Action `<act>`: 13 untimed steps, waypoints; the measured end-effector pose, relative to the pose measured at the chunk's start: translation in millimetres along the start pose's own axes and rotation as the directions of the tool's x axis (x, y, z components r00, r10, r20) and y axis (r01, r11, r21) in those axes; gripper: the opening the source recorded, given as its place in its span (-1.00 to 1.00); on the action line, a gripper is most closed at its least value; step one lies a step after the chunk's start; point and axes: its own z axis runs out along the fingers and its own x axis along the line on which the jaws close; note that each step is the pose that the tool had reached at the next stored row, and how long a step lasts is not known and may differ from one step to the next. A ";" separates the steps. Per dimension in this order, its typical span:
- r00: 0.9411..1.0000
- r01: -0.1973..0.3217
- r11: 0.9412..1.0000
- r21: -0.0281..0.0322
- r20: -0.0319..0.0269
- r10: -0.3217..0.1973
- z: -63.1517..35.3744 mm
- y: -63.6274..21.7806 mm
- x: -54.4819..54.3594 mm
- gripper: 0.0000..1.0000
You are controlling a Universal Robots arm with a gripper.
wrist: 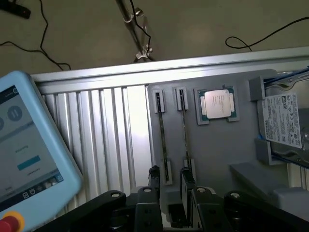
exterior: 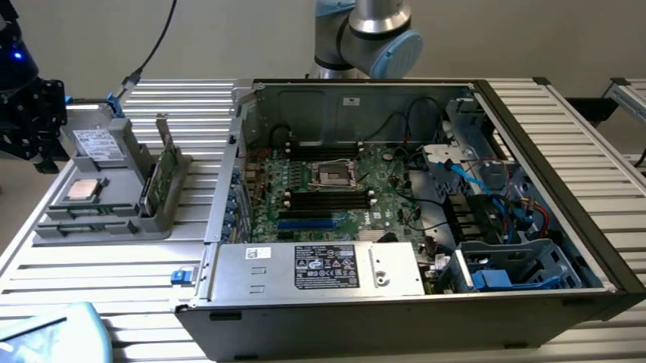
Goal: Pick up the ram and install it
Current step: 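Pick up the ram and move it above insertion slot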
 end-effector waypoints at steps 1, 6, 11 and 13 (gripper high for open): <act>1.000 0.007 1.000 0.000 0.000 -0.007 1.8 0.0 -0.1 -0.38; 0.999 0.036 0.999 0.002 -0.001 -0.036 11.0 0.1 -0.4 -0.38; 0.998 0.061 0.998 0.003 -0.001 -0.061 20.1 1.3 -0.3 -0.38; 0.997 0.071 0.997 0.003 -0.001 -0.071 23.7 1.8 -0.1 -0.38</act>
